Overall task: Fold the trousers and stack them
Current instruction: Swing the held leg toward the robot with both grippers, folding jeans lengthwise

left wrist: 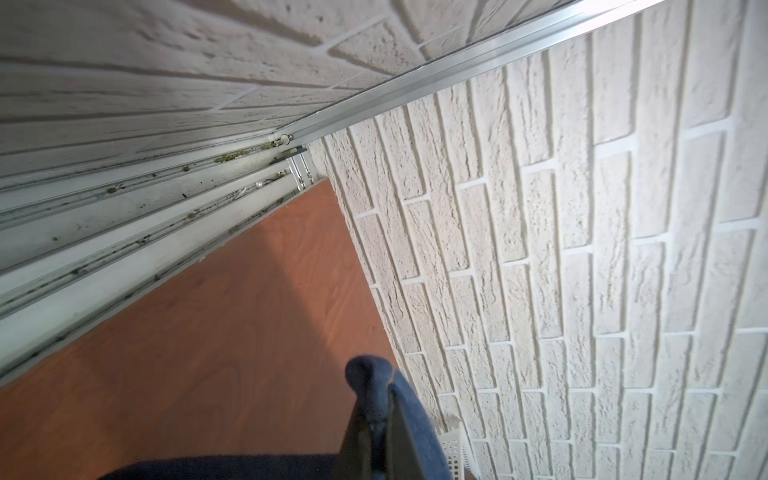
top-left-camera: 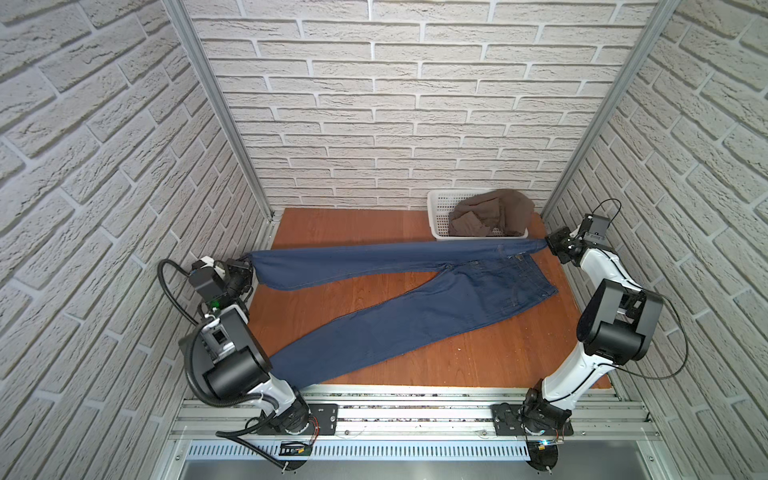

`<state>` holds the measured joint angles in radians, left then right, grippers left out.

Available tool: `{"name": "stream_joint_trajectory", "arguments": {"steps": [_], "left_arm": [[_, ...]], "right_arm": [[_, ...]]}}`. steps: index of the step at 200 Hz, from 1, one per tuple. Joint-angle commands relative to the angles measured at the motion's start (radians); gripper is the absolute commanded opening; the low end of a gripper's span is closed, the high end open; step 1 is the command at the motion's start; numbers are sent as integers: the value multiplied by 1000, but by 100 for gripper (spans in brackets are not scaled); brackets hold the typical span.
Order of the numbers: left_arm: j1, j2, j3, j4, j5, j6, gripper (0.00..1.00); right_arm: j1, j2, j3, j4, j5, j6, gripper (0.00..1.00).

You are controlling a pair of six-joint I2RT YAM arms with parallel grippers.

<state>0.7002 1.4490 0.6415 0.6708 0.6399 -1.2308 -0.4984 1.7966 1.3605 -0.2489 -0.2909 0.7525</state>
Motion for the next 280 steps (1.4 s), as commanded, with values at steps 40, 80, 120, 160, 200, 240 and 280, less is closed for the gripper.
{"name": "stream_joint_trajectory", "arguments": {"steps": [40, 80, 120, 160, 200, 240, 280], "left_arm": [[176, -444, -184, -182, -154, 65, 0], [185, -592, -181, -342, -173, 178, 0], [185, -596, -221, -332, -129, 159, 0], [193, -661, -267, -401, -180, 162, 0], [215, -774, -297, -562, -288, 157, 0], [244, -830, -352, -661, -346, 135, 0], [252, -864, -352, -720, -351, 151, 0]], "right_arm": [[-104, -187, -73, -77, 129, -65, 5], [-112, -286, -101, -70, 160, -67, 5], [-114, -336, -154, -52, 200, -90, 5], [-114, -321, -204, -85, 246, -107, 5], [-115, -346, -271, -110, 351, -119, 5], [-115, -310, -276, -142, 395, -130, 5], [-114, -261, -260, -149, 412, -133, 5]]}}
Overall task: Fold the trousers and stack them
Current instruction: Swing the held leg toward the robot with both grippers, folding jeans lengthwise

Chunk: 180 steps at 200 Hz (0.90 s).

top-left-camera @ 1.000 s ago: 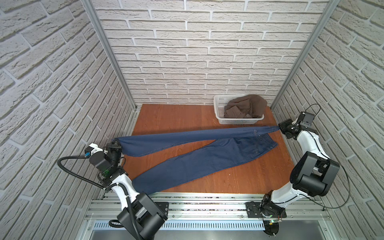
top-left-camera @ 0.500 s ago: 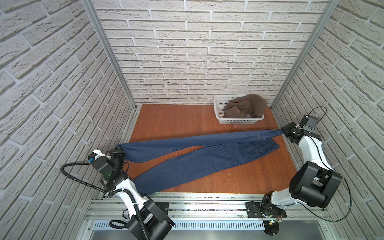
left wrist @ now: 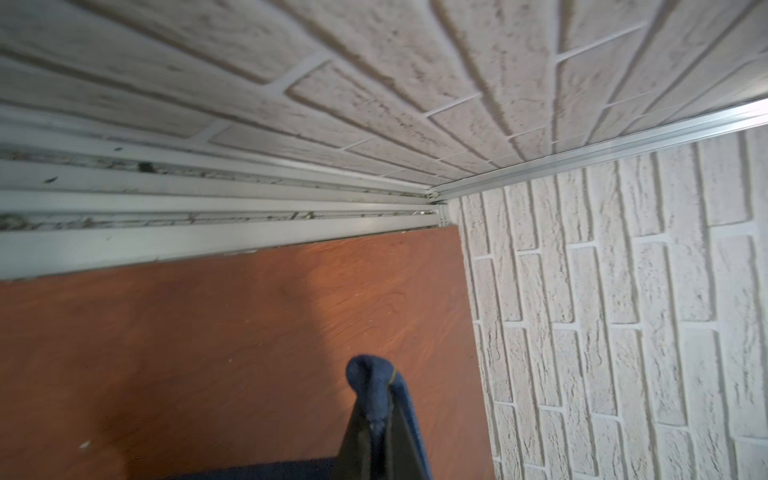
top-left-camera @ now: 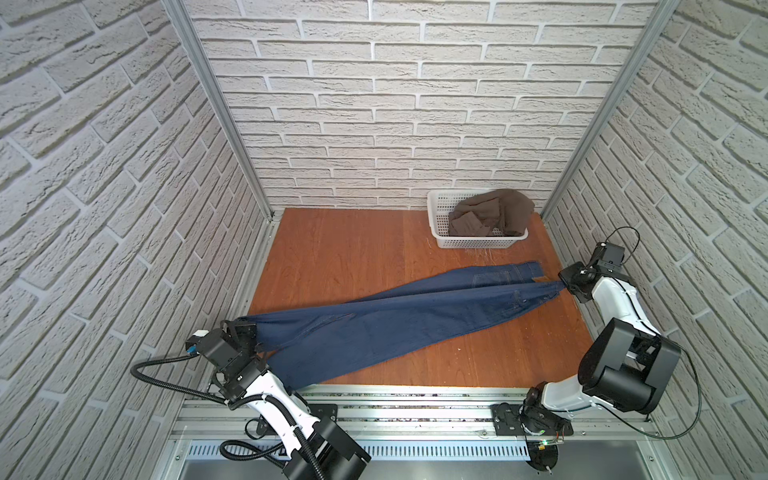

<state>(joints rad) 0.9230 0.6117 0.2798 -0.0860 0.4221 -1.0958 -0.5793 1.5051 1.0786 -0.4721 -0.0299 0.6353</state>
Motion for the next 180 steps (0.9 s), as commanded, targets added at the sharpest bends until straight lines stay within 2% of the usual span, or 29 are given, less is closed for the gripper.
{"name": "stream_joint_trajectory", "arguments": {"steps": [1, 84, 112, 139, 180], "left_arm": [[29, -26, 11, 35, -133, 18, 0], [28, -75, 20, -79, -126, 46, 0], [30, -75, 30, -80, -128, 34, 0], [30, -56, 42, -19, -110, -9, 0], [28, -3, 78, 99, -90, -66, 0]], "right_arm": [[-33, 32, 22, 74, 151, -16, 5], [-31, 90, 55, 65, 217, 2, 5], [-25, 97, 78, 105, 151, 27, 5], [37, 113, 172, 171, 104, 40, 5], [138, 209, 404, 292, 48, 17, 5]]}}
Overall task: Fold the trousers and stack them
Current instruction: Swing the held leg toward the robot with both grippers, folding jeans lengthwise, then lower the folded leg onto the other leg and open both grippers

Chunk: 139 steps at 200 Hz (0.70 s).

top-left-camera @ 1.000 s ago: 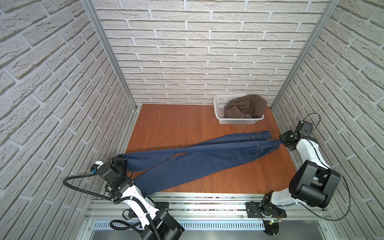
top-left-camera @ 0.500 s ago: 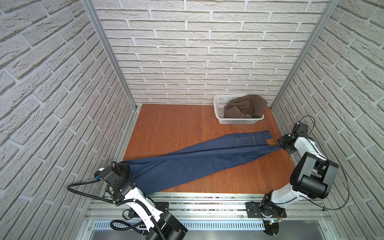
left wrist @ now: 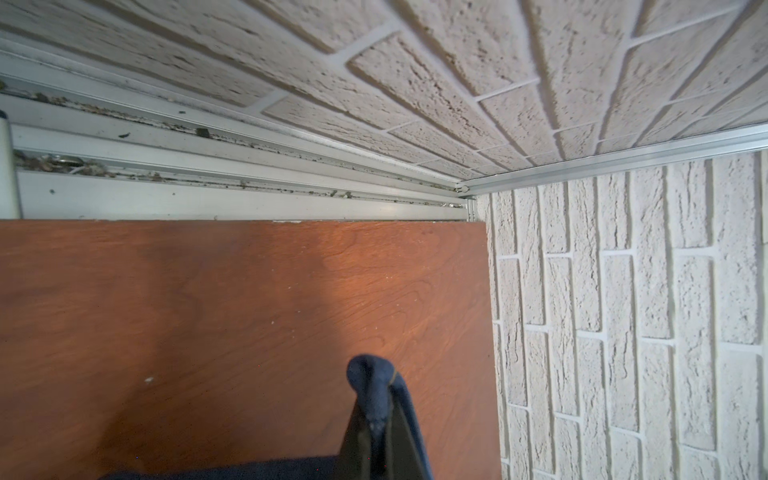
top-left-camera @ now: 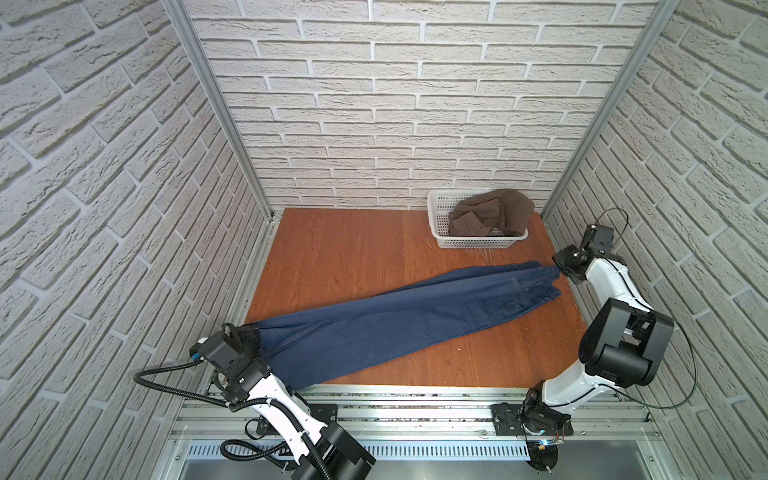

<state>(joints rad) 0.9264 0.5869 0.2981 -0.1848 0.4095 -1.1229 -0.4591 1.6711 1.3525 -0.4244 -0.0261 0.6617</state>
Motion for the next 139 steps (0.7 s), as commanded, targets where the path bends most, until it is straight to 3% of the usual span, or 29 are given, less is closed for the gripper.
{"name": "stream_joint_trajectory", "arguments": {"steps": [1, 32, 58, 97, 139], "left_arm": [[25, 22, 61, 201, -77, -40, 0], [21, 44, 85, 255, -60, -42, 0], [14, 27, 54, 277, -53, -46, 0], [13, -6, 26, 249, -36, -36, 0], [12, -29, 24, 187, -26, -16, 0]], "right_arm": [[20, 47, 134, 248, 43, -10, 5], [40, 152, 213, 357, -3, -17, 5], [40, 198, 172, 408, 0, -56, 5], [24, 179, 85, 424, 83, -113, 5], [-10, 142, 73, 320, 188, -143, 5]]}}
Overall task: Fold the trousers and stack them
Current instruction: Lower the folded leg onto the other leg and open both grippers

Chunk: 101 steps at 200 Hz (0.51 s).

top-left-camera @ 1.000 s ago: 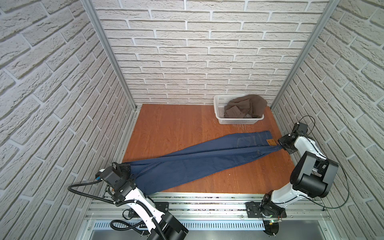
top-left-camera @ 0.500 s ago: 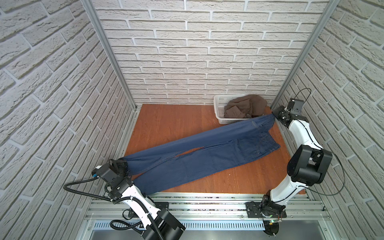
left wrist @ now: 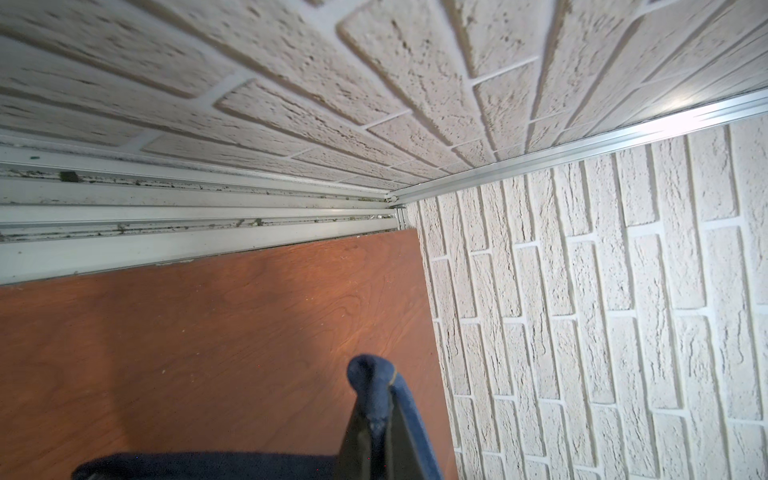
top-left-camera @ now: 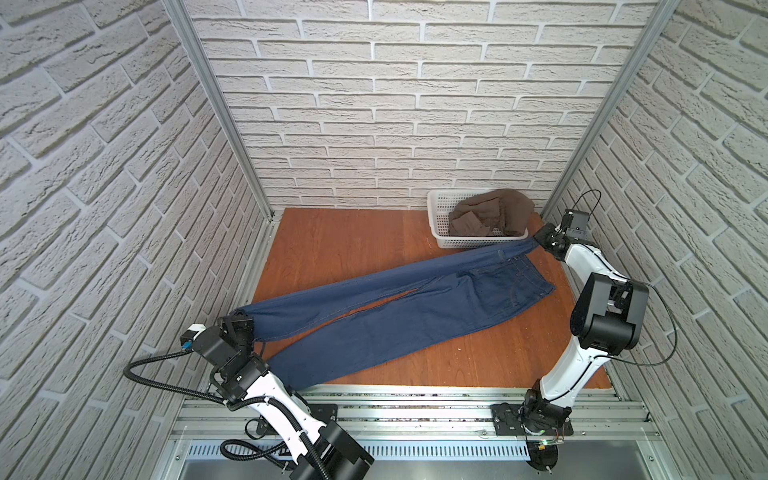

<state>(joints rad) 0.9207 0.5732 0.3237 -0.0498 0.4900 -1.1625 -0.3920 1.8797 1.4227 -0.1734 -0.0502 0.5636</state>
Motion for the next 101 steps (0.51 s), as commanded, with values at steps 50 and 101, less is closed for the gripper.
{"name": "stream_joint_trajectory", "arguments": {"steps": [50, 101], "left_arm": [[17, -26, 18, -8, -110, 71, 0], [24, -42, 8, -64, -118, 94, 0]], "right_arm": [[-131, -162, -70, -11, 286, -70, 5], [-139, -192, -134, -113, 386, -16, 5]]}}
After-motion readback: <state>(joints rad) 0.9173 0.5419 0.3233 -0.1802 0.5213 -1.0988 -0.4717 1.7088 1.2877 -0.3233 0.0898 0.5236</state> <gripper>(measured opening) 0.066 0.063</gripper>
